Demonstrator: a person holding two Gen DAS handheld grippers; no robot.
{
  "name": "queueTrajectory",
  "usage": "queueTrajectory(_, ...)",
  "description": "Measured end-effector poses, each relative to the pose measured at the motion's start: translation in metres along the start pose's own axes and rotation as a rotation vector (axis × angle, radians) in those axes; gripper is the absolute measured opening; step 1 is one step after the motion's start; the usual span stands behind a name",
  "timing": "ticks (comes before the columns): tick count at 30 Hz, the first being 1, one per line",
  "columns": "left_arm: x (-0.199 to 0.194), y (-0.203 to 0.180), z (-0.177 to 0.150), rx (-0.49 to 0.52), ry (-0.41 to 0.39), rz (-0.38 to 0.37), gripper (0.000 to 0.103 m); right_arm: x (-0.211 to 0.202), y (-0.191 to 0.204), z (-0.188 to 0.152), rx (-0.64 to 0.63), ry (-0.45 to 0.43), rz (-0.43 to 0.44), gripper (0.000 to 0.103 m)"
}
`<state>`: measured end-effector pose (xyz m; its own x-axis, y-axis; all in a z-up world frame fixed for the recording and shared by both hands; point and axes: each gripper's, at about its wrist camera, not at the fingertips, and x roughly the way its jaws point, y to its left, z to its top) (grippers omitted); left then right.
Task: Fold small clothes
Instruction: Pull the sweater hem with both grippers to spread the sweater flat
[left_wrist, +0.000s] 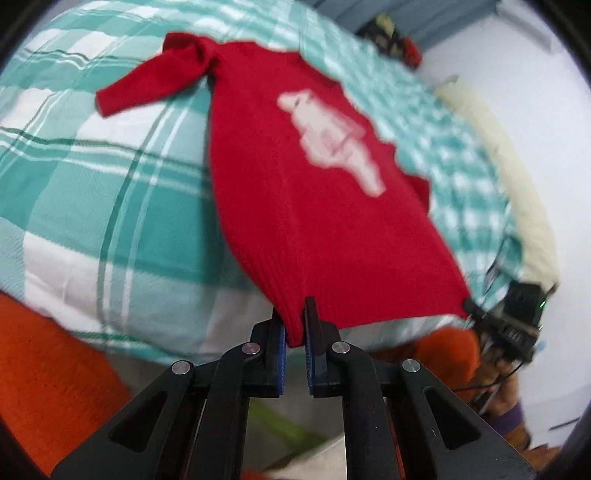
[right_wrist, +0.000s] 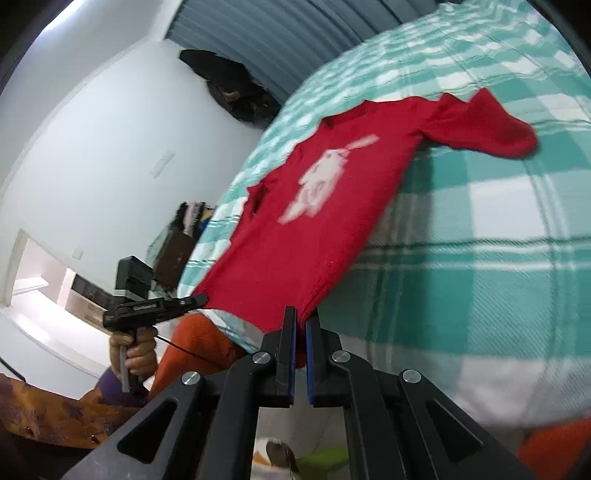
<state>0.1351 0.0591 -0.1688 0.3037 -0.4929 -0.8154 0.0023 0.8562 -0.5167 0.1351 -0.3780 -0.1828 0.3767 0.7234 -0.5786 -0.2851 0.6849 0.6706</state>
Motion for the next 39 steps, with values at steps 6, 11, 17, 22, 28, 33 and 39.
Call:
queueTrajectory(6, 0.071, 0.009, -0.008, -0.005, 0.1, 0.259, 0.011, 0.074, -0.072, -0.039, 0.198, 0.143, -0.192, 0.004)
queueTrajectory(11, 0.038, 0.025, -0.017, -0.071, -0.054, 0.209, 0.078, 0.062, -0.062, -0.034, 0.182, 0.062, -0.16, 0.034)
queueTrajectory(17, 0.042, 0.043, -0.013, -0.126, -0.071, 0.08, 0.042, 0.072, -0.054, -0.034, 0.141, 0.061, -0.126, 0.03)
queueTrajectory(22, 0.044, 0.027, -0.017, -0.091, -0.084, 0.156, 0.005, 0.071, -0.046, -0.04, 0.057, 0.073, -0.297, 0.003)
queueTrajectory(28, 0.049, 0.028, -0.018, -0.106, -0.088, 0.219, 0.004, 0.07, -0.058, -0.041, 0.075, 0.074, -0.376, 0.002)
queueTrajectory(33, 0.051, 0.03, -0.017, -0.101, -0.085, 0.225, 0.005, 0.075, -0.057, -0.035, 0.066, 0.077, -0.387, 0.002)
queueTrajectory(39, 0.054, 0.023, -0.018, -0.068, -0.088, 0.261, 0.005, 0.069, -0.054, -0.039, 0.061, 0.073, -0.386, 0.002)
